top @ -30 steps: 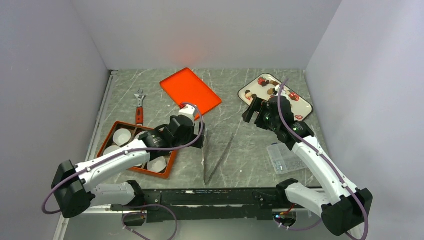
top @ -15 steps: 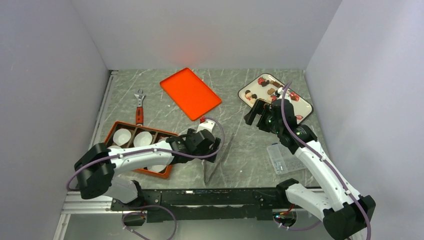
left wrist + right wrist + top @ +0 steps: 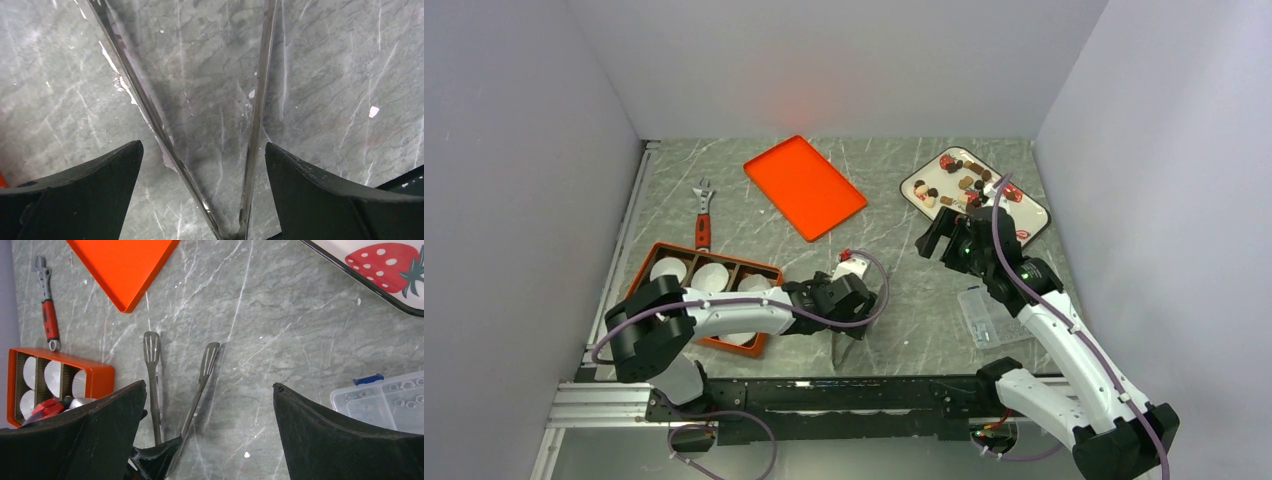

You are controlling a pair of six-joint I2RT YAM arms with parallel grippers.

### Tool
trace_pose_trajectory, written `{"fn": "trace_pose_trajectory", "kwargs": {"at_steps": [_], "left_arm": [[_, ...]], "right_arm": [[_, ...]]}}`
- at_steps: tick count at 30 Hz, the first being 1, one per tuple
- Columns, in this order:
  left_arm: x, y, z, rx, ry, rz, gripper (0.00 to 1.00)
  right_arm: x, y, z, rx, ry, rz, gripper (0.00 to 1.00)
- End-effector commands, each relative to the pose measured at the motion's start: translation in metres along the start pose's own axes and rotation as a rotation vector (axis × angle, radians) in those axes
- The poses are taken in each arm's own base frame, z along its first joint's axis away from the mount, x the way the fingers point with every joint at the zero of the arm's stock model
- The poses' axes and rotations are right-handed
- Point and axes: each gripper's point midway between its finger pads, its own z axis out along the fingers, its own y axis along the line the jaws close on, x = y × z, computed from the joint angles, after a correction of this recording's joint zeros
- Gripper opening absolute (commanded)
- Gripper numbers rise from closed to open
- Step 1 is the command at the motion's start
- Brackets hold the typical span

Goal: Pack the chocolate

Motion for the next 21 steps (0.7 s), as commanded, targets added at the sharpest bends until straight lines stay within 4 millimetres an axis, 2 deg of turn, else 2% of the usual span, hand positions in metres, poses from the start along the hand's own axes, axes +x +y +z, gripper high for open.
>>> {"fn": "trace_pose_trajectory", "kwargs": {"at_steps": [1,9,13,17,21], "left_arm": [[0.0,-0.015,0.006,0.057,-0.012,-0.023,0.99],[0.01,-0.007,0.024,-0.004,0.008,0.019,0.99],[0.005,-0.005,0.035,-0.032,-0.007,0.081,0.84],[-0.013,-0.012,0.046,-0.011,-0.053,0.158,0.75],[-0.042,-0.01,0.057,0.017,-0.088,0.161,0.69]], "right_arm": [[-0.003,-0.003,-0.006,0.01,-0.026,0.012,1.0],[0.003,-0.007,-0.004,0.016,-0.017,0.018,1.0],[0.002,-0.009,-0.003,0.025,-0.021,0.014,1.0],[0.0,-0.012,-0.001,0.047,-0.025,0.004,1.0],[-0.002,-0.012,0.001,0.059,-0.026,-0.002,1.0]]}}
